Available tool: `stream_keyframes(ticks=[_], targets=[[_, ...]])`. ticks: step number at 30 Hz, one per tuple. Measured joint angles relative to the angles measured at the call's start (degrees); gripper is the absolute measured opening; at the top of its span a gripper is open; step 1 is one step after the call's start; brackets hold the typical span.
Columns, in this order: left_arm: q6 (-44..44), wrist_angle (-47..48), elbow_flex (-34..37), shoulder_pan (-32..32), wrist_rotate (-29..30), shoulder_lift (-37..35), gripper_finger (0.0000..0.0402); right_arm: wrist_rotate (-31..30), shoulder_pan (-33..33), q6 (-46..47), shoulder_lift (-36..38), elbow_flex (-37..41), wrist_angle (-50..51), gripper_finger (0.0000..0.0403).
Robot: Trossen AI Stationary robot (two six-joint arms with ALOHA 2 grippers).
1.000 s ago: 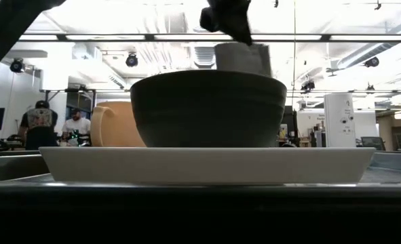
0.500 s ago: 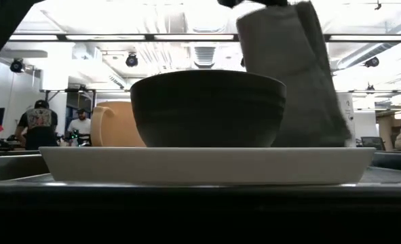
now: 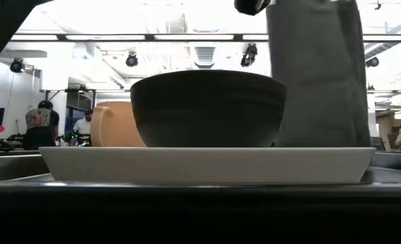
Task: Set up tray
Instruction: Put the gray napkin on the black serving tray to the right side of the white plate
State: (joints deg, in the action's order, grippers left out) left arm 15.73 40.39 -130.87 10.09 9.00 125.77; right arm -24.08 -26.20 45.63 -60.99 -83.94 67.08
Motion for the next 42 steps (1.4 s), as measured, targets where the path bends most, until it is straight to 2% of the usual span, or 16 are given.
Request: stream_keyframes(ticks=[8,20,30,42], targets=[[1.32,-1.94,-0.24,2.15,-0.10,2.85,0.0000,-0.09,-0.02,1.28,-1.32,0.00,-0.20,0.0068],[2.62,-16.22,-0.24,7.49,2.19,8.54,0.0000,-0.07,-0.04,3.95,-0.97,0.00,-1.30,0.0068],[3.50,-15.41,0.04,9.53,3.48,13.60,0.0000,0.52,-0.04,3.46,-0.96,0.00,-5.50,0.0068],[6.80,-17.49,0.03,12.19,3.34,14.19,0.0000,0.11,-0.04,2.84,-0.94,-0.01,-5.49,0.0068]])
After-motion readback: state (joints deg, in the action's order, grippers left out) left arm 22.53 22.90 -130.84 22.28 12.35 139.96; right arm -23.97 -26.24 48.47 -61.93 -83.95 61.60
